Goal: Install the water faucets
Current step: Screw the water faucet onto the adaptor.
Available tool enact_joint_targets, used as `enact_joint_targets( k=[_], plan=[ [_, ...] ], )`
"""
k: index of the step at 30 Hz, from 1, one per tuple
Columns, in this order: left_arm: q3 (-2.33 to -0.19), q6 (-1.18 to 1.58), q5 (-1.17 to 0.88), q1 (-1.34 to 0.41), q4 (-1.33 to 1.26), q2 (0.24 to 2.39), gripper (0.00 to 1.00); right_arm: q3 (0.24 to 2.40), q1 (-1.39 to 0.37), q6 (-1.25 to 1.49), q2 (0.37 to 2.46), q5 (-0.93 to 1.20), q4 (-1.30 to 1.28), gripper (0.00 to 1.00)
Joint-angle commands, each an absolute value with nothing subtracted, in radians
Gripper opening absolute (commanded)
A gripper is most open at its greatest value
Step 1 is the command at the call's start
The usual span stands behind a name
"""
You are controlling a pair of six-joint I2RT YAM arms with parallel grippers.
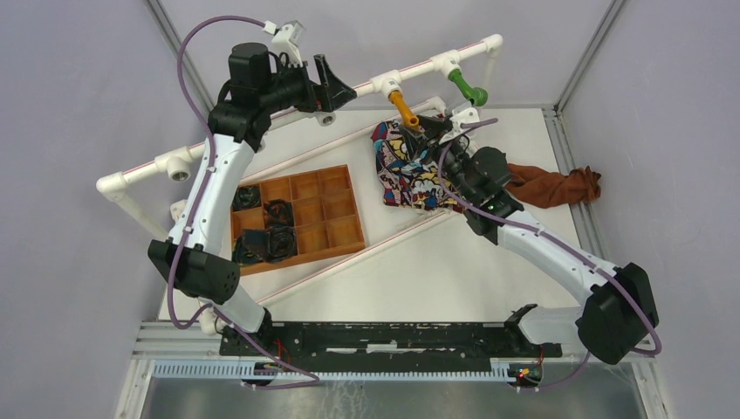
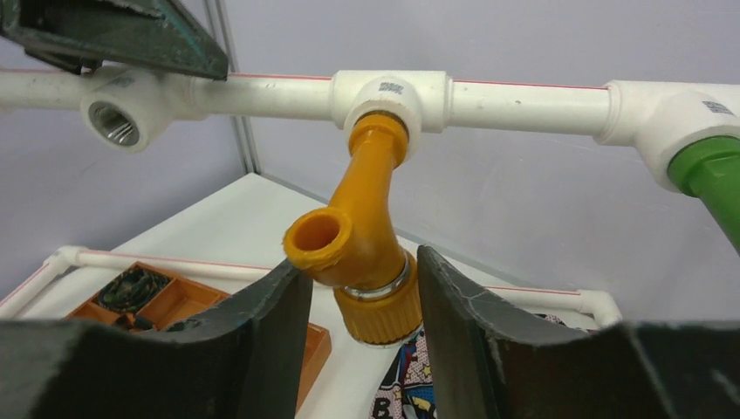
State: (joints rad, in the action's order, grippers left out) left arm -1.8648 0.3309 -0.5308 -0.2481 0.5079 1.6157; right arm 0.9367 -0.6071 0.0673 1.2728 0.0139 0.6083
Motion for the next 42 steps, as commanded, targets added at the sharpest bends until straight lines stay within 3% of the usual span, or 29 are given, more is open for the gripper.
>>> enact_joint_targets(
  k=[1,7,14,25,28,31,34,42],
  plan=[
    [-1.879,0.310,-0.539,-0.249,0.531,1.583,1.00,1.008,-0.618,0.102,1.285,-0.047,0.640,0.48],
    [-1.876,0.311,-0.540,-0.249,0.530,1.588,1.00,1.046,-0.620,0.249,1.309,-0.055,0.619,0.35],
    [-1.873,0.307,-0.531,-0.249,0.535,1.584,1.00,1.076,-0.619,0.644,1.319,-0.062,0.550,0.14],
    [-1.861,0.300,-0.528,-0.248,0.538,1.561,1.00,0.903,-0.591,1.491,1.381,0.081,0.977,0.08],
    [-1.852,0.296,-0.524,-0.249,0.538,1.556,1.00,0.916,-0.590,1.508,1.385,0.079,0.967,0.16],
    [-1.849,0.294,-0.523,-0.249,0.540,1.553,1.00,0.914,-0.591,1.471,1.364,0.053,0.917,0.41],
    [-1.848,0.294,-0.522,-0.249,0.540,1.551,1.00,0.905,-0.590,1.448,1.349,0.048,0.880,0.56],
    [-1.849,0.296,-0.525,-0.248,0.537,1.550,1.00,0.898,-0.590,1.426,1.341,0.072,0.877,0.66]
  ],
)
